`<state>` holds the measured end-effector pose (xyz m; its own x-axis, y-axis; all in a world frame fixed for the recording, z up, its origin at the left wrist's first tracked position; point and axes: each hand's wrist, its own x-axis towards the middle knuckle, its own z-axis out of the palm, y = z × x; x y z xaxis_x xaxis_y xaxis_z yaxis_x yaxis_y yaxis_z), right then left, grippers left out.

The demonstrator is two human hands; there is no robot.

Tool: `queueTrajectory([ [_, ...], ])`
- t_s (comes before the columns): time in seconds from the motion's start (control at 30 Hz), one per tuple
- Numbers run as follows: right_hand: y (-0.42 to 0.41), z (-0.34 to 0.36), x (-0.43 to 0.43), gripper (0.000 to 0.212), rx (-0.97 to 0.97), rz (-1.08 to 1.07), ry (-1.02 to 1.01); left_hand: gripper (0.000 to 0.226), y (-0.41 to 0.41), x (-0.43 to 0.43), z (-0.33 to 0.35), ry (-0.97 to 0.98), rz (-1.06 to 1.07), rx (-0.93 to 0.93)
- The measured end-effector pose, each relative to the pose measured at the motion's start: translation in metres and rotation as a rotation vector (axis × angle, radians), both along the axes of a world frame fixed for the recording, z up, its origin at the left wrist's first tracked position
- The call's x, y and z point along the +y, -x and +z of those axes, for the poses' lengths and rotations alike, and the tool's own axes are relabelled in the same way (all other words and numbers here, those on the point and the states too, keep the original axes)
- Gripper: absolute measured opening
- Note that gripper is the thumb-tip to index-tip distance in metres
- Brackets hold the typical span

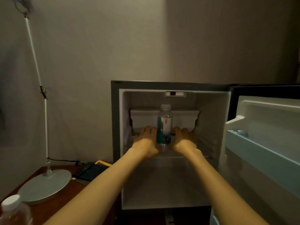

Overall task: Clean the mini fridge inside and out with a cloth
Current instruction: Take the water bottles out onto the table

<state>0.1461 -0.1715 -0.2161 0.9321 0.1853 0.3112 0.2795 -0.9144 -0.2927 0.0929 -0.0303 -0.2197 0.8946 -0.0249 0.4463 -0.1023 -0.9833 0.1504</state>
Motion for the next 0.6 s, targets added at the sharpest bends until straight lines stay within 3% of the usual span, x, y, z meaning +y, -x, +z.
queueTrajectory([
  [0.17, -0.023, -0.01, 0.014, 0.062, 0.061, 0.026, -0.055, 0.068, -0.036, 0.007, -0.006, -0.121, 0.091, 0.031],
  [0.47, -0.025, -0.015, 0.023, 0.056, 0.055, 0.041, -0.271, 0.063, -0.043, -0.005, -0.008, -0.015, 0.076, -0.056],
  [0.6, -0.015, -0.002, 0.021, 0.056, 0.023, 0.049, -0.246, 0.063, -0.03, -0.008, 0.008, -0.042, 0.114, -0.05],
])
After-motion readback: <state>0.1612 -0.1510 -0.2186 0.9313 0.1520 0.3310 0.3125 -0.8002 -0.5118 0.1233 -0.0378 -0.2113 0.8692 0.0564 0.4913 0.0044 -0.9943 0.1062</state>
